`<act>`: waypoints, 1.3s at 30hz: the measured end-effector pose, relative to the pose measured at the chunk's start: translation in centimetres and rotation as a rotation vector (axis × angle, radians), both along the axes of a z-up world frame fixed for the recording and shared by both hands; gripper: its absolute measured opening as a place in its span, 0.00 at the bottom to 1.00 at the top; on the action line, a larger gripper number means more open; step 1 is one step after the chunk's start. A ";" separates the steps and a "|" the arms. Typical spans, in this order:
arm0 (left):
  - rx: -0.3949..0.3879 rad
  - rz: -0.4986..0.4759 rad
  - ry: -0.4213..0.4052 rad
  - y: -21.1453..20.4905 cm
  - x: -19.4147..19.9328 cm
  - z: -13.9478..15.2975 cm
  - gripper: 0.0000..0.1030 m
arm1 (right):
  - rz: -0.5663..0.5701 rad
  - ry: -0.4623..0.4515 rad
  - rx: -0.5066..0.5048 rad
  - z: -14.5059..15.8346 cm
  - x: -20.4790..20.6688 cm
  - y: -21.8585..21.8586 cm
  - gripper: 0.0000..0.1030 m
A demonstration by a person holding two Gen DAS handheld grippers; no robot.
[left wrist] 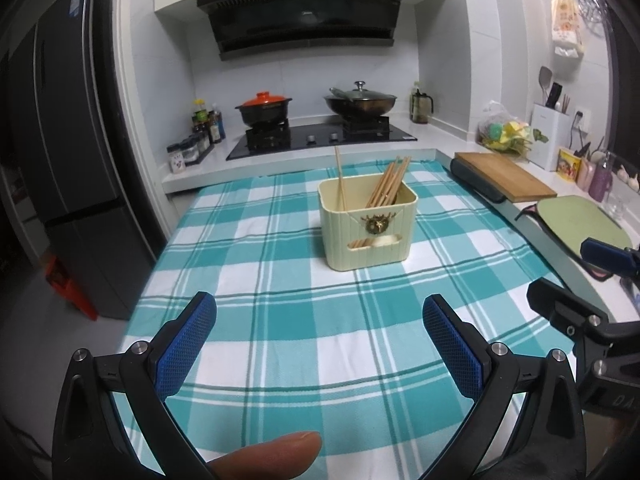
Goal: Organize utensils
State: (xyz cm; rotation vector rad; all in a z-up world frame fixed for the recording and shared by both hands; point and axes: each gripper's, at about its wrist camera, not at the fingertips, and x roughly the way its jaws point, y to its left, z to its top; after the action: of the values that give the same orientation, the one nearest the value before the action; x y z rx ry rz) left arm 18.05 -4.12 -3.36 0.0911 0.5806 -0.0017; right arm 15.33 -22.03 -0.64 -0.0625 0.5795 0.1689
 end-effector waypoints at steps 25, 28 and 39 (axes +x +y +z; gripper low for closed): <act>-0.005 0.045 0.002 0.7 -1.1 1.2 1.00 | -0.008 -0.013 -0.007 1.7 -2.2 0.5 0.88; -0.010 0.041 0.005 0.7 -1.1 1.3 1.00 | -0.005 -0.010 -0.005 1.7 -2.3 0.6 0.88; -0.019 0.029 -0.002 0.5 -1.5 1.8 1.00 | -0.005 -0.027 -0.004 2.3 -2.8 0.7 0.88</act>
State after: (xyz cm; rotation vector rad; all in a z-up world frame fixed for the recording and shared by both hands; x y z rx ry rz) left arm 16.51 -3.67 -1.58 0.0641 0.5793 0.0210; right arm 12.58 -21.32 1.64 -0.0670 0.5534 0.1622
